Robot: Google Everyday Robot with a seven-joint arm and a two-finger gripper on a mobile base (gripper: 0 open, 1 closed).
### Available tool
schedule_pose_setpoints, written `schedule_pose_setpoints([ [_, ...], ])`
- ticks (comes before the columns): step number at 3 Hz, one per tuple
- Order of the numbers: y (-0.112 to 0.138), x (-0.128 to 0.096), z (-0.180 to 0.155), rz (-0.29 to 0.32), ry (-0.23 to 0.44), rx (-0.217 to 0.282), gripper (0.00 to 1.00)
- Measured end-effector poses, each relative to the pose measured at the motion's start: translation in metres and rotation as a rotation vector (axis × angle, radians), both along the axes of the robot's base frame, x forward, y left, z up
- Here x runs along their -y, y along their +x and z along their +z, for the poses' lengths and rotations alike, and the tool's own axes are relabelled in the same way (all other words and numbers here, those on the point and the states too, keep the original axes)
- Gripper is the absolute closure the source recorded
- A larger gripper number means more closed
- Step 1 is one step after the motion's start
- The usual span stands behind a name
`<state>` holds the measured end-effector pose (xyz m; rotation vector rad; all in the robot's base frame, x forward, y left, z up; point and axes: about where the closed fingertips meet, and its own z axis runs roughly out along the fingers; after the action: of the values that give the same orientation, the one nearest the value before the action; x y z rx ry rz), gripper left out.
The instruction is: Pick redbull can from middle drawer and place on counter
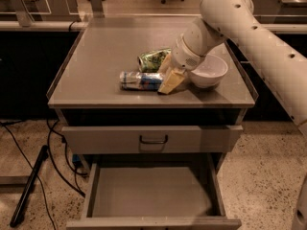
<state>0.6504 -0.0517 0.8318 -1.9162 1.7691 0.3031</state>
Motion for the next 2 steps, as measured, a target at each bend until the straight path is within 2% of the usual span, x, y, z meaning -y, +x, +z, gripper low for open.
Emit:
schedule_pose_setpoints([
  [2,-0.0009,-0.0016,-0.0001,0.001,-0.007,-0.006,0.59],
])
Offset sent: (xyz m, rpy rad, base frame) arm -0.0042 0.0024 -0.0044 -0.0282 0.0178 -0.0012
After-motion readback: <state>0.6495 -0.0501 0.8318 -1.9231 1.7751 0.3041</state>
